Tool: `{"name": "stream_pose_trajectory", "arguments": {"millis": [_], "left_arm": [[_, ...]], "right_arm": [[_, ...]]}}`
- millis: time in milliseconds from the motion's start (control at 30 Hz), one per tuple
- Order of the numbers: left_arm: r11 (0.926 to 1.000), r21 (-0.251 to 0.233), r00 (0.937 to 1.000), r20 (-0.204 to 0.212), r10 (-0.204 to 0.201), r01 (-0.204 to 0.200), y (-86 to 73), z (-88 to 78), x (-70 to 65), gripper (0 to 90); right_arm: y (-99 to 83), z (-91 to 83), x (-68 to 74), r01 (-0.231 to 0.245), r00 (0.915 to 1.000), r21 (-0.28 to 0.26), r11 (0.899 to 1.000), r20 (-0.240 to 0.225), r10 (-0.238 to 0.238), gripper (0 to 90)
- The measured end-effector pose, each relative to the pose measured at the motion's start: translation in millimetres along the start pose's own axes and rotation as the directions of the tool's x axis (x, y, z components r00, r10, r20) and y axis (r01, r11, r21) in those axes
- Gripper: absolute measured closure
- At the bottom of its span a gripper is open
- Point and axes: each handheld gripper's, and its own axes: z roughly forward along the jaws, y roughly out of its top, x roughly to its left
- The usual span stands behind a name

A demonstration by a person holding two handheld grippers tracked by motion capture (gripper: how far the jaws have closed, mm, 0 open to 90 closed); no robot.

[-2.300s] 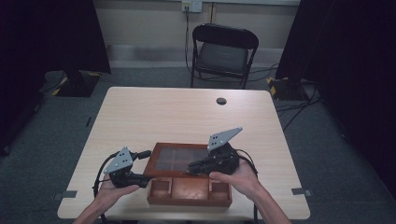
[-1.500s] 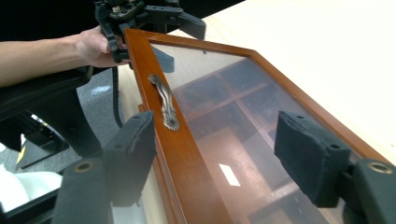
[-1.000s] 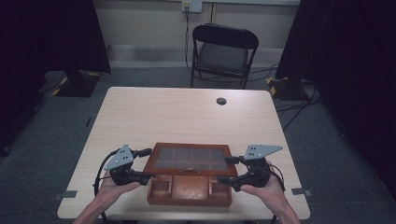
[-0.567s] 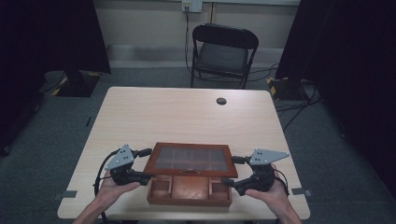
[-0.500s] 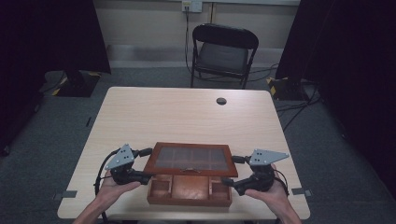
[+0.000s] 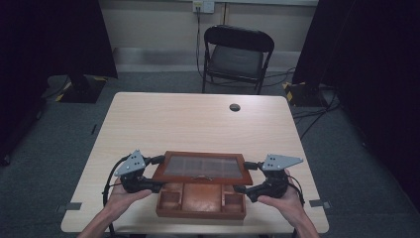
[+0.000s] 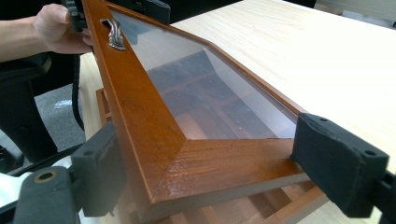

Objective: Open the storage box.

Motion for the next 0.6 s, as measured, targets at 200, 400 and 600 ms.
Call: {"name": "stream_pose_trajectory", "arguments": {"millis": [200,400,600], "left_arm": [[1.0000,0.004,1.0000,-0.005,-0.006,0.006,1.2,1.1,2.8,25.9],[0.9999,0.010,0.9999,-0.010,-0.004,0.004,2.7,2.1,4.0,26.1],[1.0000,0.009,1.0000,-0.001,-0.002,0.002,4.8,3.6,5.4,26.4]], "right_arm": [[0.6,3.8,-4.0,0.011,0.9999,0.008,1.000,0.009,-0.011,15.9],[-0.5,5.5,-10.4,0.005,0.9994,0.011,1.000,0.034,-0.005,16.9],[-0.6,4.4,-15.6,0.004,0.9997,-0.002,1.000,0.023,-0.004,18.1]]}}
